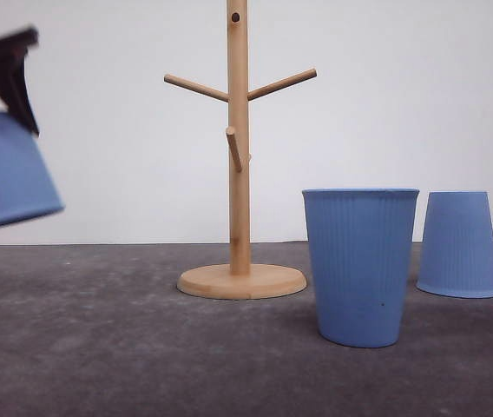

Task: Place three cups

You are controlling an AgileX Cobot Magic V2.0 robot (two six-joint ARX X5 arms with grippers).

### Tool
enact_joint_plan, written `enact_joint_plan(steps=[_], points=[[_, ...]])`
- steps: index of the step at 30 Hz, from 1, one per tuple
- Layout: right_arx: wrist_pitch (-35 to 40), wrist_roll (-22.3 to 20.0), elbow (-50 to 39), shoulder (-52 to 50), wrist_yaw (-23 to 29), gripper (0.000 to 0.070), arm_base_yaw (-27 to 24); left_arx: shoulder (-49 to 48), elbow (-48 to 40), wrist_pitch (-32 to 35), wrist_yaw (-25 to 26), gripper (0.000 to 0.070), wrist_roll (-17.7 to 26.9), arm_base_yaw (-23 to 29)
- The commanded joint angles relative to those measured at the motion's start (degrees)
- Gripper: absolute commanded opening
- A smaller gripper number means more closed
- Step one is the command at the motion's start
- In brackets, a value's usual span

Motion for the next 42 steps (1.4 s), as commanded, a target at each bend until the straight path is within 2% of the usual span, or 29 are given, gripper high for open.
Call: enact_joint_plan(steps=[1, 9, 16, 20, 25, 29, 42], points=[[0.8, -0.3, 0.9, 0.2, 0.2, 0.0418, 0.3, 0.3, 3.4, -0.4, 2.3, 0.031, -2.0, 0.8], [1.0, -0.3, 0.9, 0.2, 0.2, 0.0418, 0.3, 0.6, 12.3, 0.0, 13.7, 0.031, -8.9, 5.4], [1.2, -0.3, 0.9, 0.2, 0.2, 0.0418, 0.3, 3.8, 13.1, 11.3, 28.2, 0.031, -21.6, 7.4], [1.2, -0.3, 0.9, 0.2, 0.2, 0.0419, 0.3, 7.2, 13.1, 18.8, 32.5, 0.031, -28.1, 7.2], [1.2, -0.3, 0.9, 0.2, 0.2, 0.0418, 0.3, 12.0, 13.1, 27.5, 35.7, 0.031, -35.2, 6.7], [1.2, -0.3, 0.9, 0.2, 0.2, 0.0419, 0.3, 15.4, 13.1, 31.2, 37.3, 0.031, -37.9, 5.9], [1.4, -0.3, 0.9, 0.2, 0.3, 0.0419, 0.3, 21.6, 13.2, 35.1, 38.6, 0.0309, -38.8, -0.5]])
